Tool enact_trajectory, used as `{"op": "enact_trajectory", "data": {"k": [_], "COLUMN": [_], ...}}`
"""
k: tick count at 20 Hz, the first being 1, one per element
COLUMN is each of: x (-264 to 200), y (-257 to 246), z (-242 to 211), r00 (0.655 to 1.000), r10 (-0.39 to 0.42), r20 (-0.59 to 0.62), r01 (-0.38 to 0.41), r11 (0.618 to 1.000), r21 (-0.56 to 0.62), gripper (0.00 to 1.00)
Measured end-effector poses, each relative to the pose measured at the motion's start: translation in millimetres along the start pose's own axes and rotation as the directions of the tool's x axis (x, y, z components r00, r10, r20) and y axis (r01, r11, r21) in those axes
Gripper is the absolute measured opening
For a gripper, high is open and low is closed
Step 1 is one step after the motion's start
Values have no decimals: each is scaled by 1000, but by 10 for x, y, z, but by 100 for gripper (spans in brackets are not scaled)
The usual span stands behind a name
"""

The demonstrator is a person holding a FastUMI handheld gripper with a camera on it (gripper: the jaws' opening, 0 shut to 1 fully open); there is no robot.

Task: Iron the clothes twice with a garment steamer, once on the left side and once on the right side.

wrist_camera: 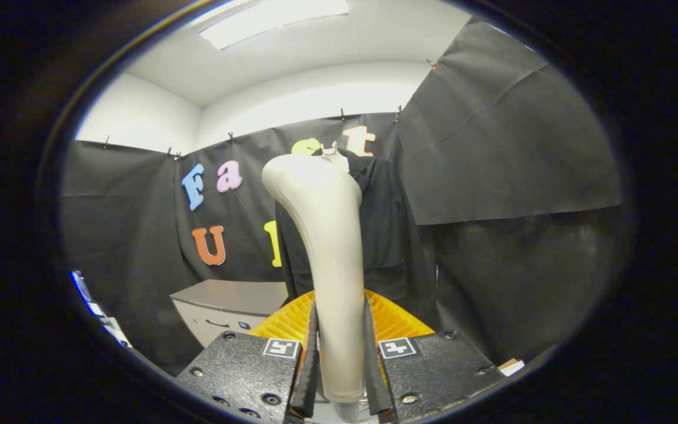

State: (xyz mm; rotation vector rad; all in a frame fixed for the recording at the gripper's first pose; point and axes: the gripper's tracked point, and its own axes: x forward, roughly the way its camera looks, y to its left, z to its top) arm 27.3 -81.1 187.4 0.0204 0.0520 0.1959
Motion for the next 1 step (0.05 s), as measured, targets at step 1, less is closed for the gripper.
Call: {"op": "enact_trajectory", "data": {"k": [1], "x": [-11], "y": [17], "z": [7], "r00": [1000], "r10": [7], "r20": [-1], "r01": [-7], "r11": [1000], "r21": [2], "gripper": [36]}}
